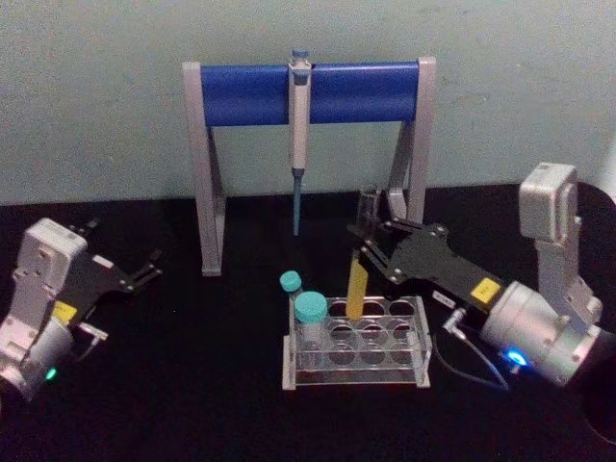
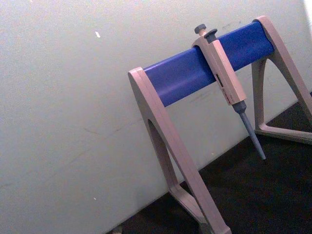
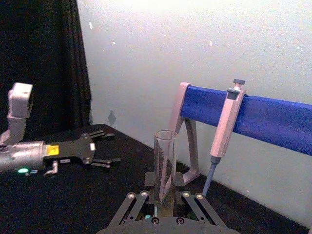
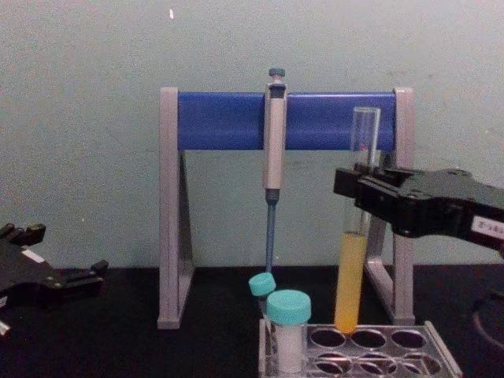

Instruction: Pick up the test tube from the test tube rack, shake it, then place it back into the test tube rack.

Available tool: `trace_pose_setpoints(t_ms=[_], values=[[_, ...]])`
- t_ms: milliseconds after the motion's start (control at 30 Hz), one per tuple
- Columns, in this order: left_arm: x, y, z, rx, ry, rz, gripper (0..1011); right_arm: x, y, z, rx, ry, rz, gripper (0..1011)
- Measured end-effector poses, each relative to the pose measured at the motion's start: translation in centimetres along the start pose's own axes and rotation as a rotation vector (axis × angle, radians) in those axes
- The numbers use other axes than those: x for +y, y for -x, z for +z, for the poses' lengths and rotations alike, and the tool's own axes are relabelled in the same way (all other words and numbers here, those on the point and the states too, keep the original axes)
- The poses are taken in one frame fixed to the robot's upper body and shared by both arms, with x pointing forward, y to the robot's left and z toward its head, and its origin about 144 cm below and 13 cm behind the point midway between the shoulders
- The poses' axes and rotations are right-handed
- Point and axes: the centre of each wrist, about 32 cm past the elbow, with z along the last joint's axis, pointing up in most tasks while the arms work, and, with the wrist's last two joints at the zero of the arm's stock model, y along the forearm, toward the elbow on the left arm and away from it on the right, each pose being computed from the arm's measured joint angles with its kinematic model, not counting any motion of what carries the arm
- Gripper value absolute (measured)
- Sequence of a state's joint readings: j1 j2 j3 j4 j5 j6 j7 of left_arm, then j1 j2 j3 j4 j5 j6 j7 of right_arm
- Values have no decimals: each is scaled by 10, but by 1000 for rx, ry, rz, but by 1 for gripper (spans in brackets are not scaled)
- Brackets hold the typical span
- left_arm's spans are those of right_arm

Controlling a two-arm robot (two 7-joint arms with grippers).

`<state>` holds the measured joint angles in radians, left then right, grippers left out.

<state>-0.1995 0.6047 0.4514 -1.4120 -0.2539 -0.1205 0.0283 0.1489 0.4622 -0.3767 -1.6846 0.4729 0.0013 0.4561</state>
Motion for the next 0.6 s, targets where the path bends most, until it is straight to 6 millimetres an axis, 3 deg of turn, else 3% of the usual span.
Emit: trace_pose_setpoints(t_ms=[267,600], values=[[0,0,0,0,0,0,1010,21,-10,-3,-6,-9,-41,220],[0,0,0,0,0,0,1010,23,-20,-2,-18,-12,-112,220]])
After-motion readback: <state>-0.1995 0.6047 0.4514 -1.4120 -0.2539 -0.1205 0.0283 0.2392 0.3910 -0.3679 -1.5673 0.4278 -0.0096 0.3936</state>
